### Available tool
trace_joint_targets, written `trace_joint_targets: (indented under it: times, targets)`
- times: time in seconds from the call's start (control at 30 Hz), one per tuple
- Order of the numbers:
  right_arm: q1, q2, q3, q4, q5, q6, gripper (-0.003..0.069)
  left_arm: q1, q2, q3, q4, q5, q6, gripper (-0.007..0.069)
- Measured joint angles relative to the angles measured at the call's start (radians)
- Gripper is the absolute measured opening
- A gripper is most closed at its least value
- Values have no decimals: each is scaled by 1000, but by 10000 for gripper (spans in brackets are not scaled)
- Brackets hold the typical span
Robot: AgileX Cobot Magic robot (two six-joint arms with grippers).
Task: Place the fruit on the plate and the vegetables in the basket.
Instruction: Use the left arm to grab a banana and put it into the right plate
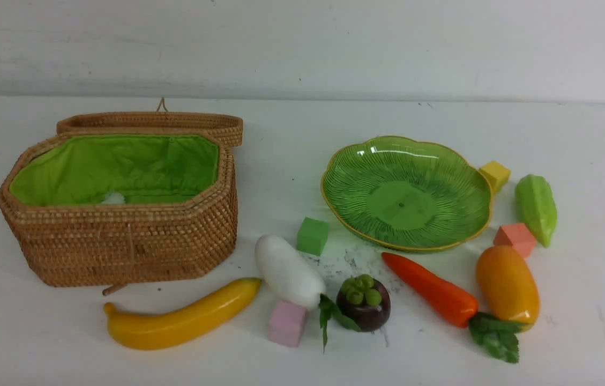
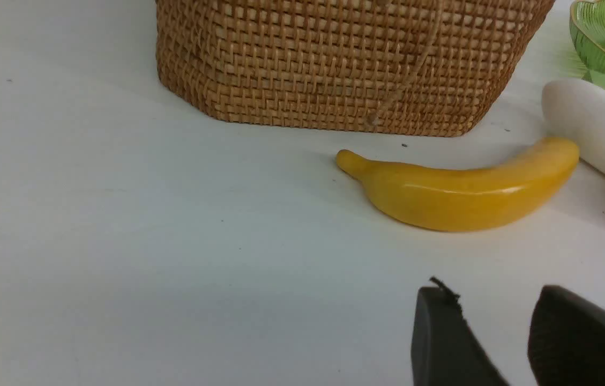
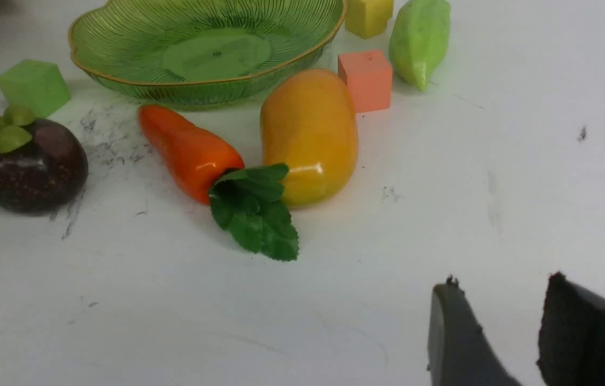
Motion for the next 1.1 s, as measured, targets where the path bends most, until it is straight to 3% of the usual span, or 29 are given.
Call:
trace_joint_targets:
  times: [0.97, 1.1]
  targets:
    - [0, 0, 0, 0, 0, 0, 240, 0, 0, 0, 0, -1, 0, 239]
    - [0, 0, 0, 0, 0, 0, 240, 0, 0, 0, -109, -78, -44, 239]
